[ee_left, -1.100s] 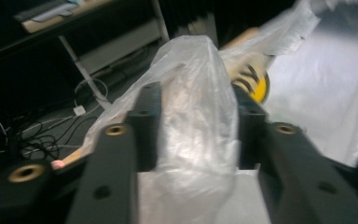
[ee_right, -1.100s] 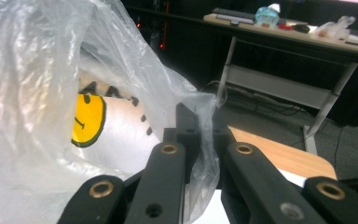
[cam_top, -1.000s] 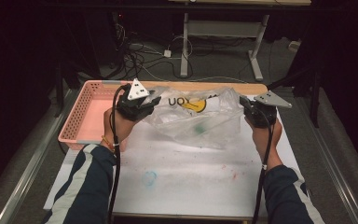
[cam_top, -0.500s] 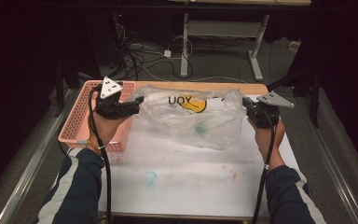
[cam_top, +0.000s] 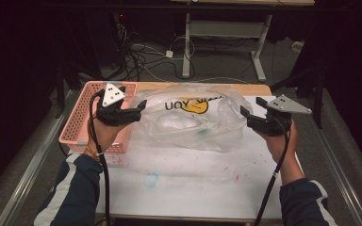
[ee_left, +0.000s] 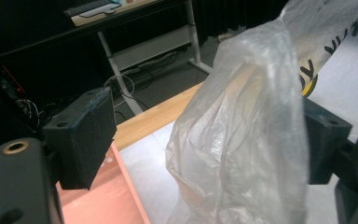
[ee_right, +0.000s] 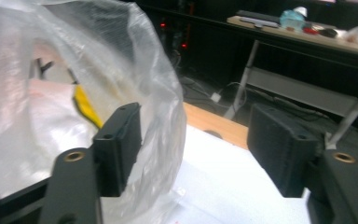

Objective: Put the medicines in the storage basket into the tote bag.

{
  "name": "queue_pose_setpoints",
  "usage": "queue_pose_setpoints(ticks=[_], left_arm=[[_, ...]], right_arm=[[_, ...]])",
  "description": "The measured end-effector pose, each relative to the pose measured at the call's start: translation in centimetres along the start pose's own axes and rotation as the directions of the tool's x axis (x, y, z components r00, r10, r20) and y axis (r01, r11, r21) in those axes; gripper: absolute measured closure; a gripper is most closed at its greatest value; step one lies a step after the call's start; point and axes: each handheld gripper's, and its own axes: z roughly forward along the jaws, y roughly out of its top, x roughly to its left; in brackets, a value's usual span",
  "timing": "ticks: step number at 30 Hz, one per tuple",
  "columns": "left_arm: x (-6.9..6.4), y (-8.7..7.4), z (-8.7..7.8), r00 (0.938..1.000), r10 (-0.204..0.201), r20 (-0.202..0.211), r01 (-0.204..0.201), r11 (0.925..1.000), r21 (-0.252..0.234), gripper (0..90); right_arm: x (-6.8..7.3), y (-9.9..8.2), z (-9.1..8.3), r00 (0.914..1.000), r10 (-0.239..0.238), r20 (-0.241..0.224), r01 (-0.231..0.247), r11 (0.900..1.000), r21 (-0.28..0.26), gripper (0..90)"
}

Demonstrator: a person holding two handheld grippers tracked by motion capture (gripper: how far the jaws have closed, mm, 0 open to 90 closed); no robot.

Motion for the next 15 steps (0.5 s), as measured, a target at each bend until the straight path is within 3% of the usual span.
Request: queue_pose_setpoints(ticks=[4,7,12,15], left_arm=[[-0.6,0.0,-1.3,0.9986,0.049,0.017,-0.049,0.9988,-0.003,17.4],[-1.1,0.1,-2.2,0.9963,0.084,0.019,-0.083,0.9965,-0.006,17.0],[-1.6,-0.3,-3.9,0.9961,0.082,0.033,-0.081,0.9962,-0.031,16.0],[-1.9,-0.4,-4.9,0.995,0.099,0.012,-0.099,0.9939,-0.05,16.0]], right_arm=[[0.6,0.3,-1.5,0.9991,-0.012,-0.04,0.011,0.9998,-0.014,28.5],[1.1,0.7,-2.5,0.999,-0.028,-0.034,0.026,0.9984,-0.05,25.9],[2.3,0.9,-4.0,0.9988,-0.046,-0.018,0.044,0.9938,-0.102,23.2],[2.6,0.5,-4.4,0.999,-0.035,-0.026,0.032,0.994,-0.104,21.1]])
